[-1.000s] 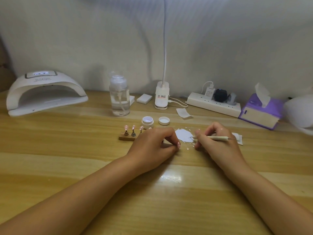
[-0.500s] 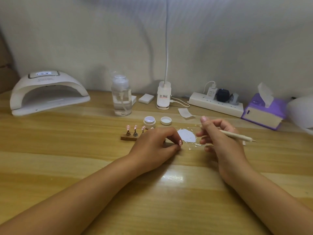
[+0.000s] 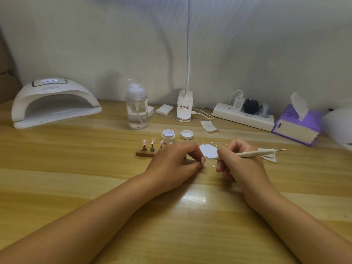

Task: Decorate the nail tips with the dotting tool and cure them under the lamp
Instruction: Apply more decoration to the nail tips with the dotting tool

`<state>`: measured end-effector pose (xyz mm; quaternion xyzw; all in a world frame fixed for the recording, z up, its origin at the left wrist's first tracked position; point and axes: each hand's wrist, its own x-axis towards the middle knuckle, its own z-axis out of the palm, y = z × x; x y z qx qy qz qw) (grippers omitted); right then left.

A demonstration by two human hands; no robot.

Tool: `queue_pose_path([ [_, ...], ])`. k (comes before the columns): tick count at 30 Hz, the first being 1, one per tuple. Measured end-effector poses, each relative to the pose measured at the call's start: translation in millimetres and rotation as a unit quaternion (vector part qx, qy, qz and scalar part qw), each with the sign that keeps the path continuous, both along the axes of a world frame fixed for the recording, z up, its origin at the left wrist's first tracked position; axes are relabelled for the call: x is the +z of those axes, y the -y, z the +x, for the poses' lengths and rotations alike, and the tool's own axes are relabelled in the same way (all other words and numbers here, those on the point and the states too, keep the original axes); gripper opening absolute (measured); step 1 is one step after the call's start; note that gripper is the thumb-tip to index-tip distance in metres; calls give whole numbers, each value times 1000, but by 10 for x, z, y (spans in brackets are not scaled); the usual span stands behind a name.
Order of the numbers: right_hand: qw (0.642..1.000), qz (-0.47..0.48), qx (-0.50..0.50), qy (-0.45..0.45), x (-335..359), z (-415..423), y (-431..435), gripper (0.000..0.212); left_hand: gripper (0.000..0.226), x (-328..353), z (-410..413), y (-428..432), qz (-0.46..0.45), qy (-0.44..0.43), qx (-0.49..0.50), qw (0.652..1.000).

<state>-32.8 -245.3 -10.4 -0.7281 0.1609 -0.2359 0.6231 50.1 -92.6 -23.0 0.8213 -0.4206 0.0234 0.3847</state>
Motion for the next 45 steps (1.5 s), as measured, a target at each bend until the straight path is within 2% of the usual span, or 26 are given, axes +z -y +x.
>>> queue_pose_path([
  [14, 997, -56, 36, -41, -15, -18, -35, 24, 13, 16, -11, -6, -3, -3, 6, 1000],
  [19, 996, -57, 34, -57, 10, -19, -69, 13, 13, 18, -19, -3, -6, -6, 6, 1000],
  [26, 995, -66, 37, -64, 1, -15, -80, 9, 11, 17, -11, 5, -4, -4, 5, 1000],
  [35, 996, -64, 41, -47, -29, -16, -28, 22, 11, 10, -6, 1, -4, -4, 7, 1000],
  [45, 998, -41, 31, -24, -16, -4, -26, 23, 7, 12, -8, -5, -2, -7, 4, 1000],
])
